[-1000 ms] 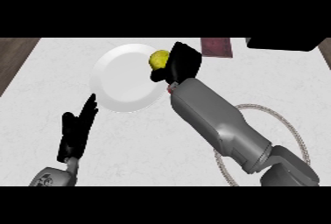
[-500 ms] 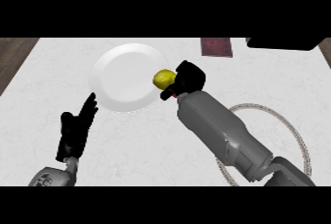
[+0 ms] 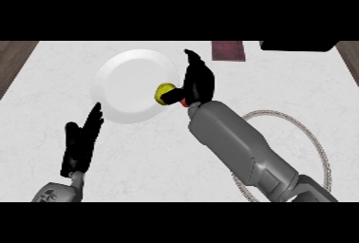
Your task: Pick the pear from the placemat and place it in the plate
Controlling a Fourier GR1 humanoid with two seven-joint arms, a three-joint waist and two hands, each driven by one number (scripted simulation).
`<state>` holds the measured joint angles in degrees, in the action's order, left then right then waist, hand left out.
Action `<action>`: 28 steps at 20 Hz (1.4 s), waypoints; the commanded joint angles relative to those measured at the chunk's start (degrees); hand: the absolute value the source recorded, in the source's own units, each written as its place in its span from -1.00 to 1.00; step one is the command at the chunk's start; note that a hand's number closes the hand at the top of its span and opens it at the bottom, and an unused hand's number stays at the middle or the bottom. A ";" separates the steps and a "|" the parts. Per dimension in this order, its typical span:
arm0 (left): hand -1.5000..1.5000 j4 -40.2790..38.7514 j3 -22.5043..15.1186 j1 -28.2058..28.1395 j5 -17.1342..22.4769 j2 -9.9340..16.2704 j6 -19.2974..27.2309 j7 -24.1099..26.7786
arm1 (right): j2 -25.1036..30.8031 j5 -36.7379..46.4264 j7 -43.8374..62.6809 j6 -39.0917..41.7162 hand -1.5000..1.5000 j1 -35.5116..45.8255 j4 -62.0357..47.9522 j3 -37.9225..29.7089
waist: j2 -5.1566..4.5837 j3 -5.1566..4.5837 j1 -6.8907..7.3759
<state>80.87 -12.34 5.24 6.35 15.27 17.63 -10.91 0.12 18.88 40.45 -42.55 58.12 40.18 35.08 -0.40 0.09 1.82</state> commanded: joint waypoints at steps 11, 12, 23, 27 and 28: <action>0.00 6.70 0.34 -5.94 -1.59 -0.19 -0.58 -1.61 | -0.11 -14.54 -30.31 -8.45 -1.00 -18.24 15.37 -8.61 | 0.27 -0.04 -0.81; 0.00 2.66 0.84 -1.04 -2.76 -1.88 0.25 -1.91 | -0.11 -15.70 -29.98 -9.62 -1.00 -17.97 16.25 -6.58 | 0.25 -0.06 -1.08; 0.00 2.89 3.34 -2.96 -4.67 -3.85 -1.94 -0.54 | -0.12 -25.61 -39.40 -13.56 -1.00 -16.71 8.55 -1.26 | 0.26 -0.07 -0.88; 0.00 -3.32 3.13 -0.92 -6.42 -6.13 -1.26 2.39 | -0.11 -23.82 -35.37 -15.38 -1.00 -15.27 6.03 0.03 | 0.28 -0.10 -1.29; 0.00 -0.11 4.31 -1.71 -5.26 -4.44 -2.55 0.34 | -0.11 -21.87 -34.22 -12.93 -1.00 -12.65 4.38 -4.93 | 0.37 -0.10 -1.49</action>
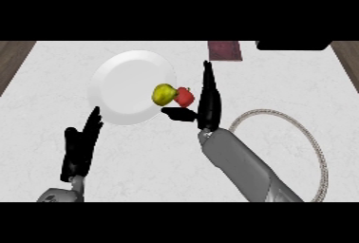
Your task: Pick the pear from the placemat and place it in the plate
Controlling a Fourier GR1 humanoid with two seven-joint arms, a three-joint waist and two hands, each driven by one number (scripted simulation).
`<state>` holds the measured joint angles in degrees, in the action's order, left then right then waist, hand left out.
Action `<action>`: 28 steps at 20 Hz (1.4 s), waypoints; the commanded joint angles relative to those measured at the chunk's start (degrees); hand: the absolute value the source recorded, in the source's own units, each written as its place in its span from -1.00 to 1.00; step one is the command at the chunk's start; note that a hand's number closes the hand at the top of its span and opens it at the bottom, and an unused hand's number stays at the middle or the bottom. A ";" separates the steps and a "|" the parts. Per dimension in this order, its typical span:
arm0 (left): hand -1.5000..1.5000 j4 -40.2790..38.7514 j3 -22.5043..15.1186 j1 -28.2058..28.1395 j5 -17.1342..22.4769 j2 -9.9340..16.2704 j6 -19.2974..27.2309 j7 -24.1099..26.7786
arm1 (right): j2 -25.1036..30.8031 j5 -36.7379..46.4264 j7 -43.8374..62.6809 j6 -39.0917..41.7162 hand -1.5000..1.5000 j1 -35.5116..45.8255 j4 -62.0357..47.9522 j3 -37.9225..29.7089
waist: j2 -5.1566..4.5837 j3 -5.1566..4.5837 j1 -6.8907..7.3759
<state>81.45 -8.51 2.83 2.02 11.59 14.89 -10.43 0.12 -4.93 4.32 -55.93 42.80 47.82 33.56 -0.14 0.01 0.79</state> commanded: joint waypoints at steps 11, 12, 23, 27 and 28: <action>0.00 -0.23 3.75 -2.63 -0.42 -0.27 -3.44 3.27 | 0.43 3.17 1.72 -4.33 -1.00 -4.01 -2.33 2.19 | 0.23 -0.03 -0.72; 0.00 1.96 4.71 0.72 0.08 0.44 -3.88 -2.44 | 0.20 3.60 1.37 -3.34 -1.00 -3.41 -3.13 -0.42 | 0.19 -0.01 -0.67; 0.00 3.80 5.15 -1.33 -2.45 -1.07 -4.44 -3.58 | 0.53 10.84 0.34 -3.99 -1.00 -12.10 -0.48 -5.25 | 0.19 -0.01 -0.72; 0.00 7.55 4.10 -6.14 -2.66 -1.80 -5.58 -2.02 | 3.76 11.29 -0.91 -0.98 -1.00 -15.42 4.91 -8.99 | 0.20 0.00 -0.60; 0.00 1.06 5.82 -0.06 -2.61 -3.09 -4.77 -1.35 | 1.69 10.78 -6.72 -1.28 -1.00 -16.15 1.88 -11.04 | 0.08 0.00 -0.67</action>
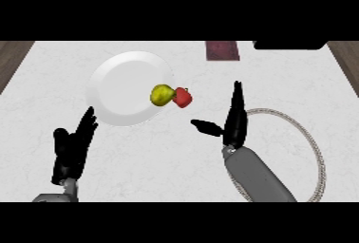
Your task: Pick the pear from the placemat and place it in the plate
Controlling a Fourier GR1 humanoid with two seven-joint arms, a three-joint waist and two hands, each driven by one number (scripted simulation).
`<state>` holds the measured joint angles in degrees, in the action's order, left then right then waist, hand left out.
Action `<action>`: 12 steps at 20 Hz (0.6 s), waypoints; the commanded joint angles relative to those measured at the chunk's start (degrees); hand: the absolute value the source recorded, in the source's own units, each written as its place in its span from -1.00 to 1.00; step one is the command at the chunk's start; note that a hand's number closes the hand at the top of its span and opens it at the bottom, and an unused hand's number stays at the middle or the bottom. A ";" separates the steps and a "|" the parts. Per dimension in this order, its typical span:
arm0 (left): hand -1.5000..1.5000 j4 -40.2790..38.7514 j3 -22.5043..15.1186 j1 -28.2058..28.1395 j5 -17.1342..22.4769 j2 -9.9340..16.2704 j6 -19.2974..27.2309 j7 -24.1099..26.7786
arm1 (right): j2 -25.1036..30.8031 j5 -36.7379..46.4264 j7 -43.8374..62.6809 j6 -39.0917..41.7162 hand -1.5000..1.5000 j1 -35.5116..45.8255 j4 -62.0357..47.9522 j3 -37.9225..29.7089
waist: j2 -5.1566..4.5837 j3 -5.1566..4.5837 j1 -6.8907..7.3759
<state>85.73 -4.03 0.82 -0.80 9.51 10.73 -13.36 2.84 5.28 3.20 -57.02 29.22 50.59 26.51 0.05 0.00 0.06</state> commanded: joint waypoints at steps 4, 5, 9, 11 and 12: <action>0.00 -2.59 2.95 1.24 -0.03 0.16 -2.28 1.62 | -0.32 4.91 -0.82 -0.36 -1.00 -3.97 2.81 -5.63 | -0.04 0.00 0.05; 0.00 -4.33 0.80 2.93 -2.51 -2.06 0.33 1.46 | 2.03 4.46 1.05 0.88 -1.00 -4.63 3.79 -5.89 | -0.03 -0.01 -0.12; 0.00 -0.37 1.78 1.36 -1.63 -1.38 -1.18 -0.79 | 3.36 11.82 9.26 -1.07 -1.00 -8.51 11.11 -4.32 | 0.06 -0.02 -0.16; 0.00 -1.82 2.65 1.45 -1.50 -1.22 -2.51 0.03 | 3.58 7.71 2.60 4.30 -1.00 -10.16 11.07 -9.30 | -0.02 0.00 -0.05; 0.00 -1.38 1.64 0.16 -2.71 -2.32 -1.86 1.09 | 1.75 11.76 5.09 1.50 -1.00 -9.68 9.27 -8.83 | -0.02 0.00 0.00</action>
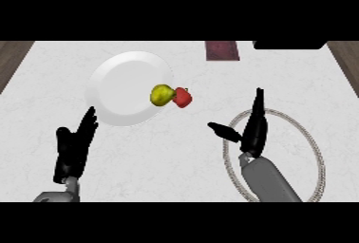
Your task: Pick the pear from the placemat and place it in the plate
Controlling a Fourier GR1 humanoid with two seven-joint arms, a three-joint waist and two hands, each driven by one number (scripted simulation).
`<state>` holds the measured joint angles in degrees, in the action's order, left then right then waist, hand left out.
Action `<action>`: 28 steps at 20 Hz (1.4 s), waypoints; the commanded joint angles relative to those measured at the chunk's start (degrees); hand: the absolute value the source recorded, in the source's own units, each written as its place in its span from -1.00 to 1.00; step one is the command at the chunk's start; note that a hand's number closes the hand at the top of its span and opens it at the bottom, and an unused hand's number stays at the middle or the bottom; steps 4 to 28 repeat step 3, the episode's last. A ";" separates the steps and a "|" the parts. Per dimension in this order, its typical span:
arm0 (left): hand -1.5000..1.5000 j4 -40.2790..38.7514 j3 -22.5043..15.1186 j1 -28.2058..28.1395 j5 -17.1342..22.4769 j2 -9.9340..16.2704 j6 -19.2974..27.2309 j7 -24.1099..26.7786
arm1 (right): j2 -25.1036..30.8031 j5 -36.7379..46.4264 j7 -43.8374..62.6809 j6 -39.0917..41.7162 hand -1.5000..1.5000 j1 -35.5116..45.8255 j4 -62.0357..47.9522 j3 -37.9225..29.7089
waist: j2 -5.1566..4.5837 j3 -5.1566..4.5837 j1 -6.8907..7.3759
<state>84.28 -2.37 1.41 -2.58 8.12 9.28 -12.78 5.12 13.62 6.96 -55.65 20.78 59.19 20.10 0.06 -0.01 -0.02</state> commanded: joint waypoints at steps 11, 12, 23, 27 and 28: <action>0.00 2.71 2.45 0.46 0.38 1.07 -1.96 -3.19 | -1.71 5.52 2.05 0.38 -1.00 -3.04 0.41 -2.68 | -0.01 0.01 0.08; 0.00 2.71 2.45 0.46 0.38 1.07 -1.96 -3.19 | -1.71 5.52 2.05 0.38 -1.00 -3.04 0.41 -2.68 | -0.01 0.01 0.08; 0.00 2.71 2.45 0.46 0.38 1.07 -1.96 -3.19 | -1.71 5.52 2.05 0.38 -1.00 -3.04 0.41 -2.68 | -0.01 0.01 0.08; 0.00 2.71 2.45 0.46 0.38 1.07 -1.96 -3.19 | -1.71 5.52 2.05 0.38 -1.00 -3.04 0.41 -2.68 | -0.01 0.01 0.08; 0.00 2.71 2.45 0.46 0.38 1.07 -1.96 -3.19 | -1.71 5.52 2.05 0.38 -1.00 -3.04 0.41 -2.68 | -0.01 0.01 0.08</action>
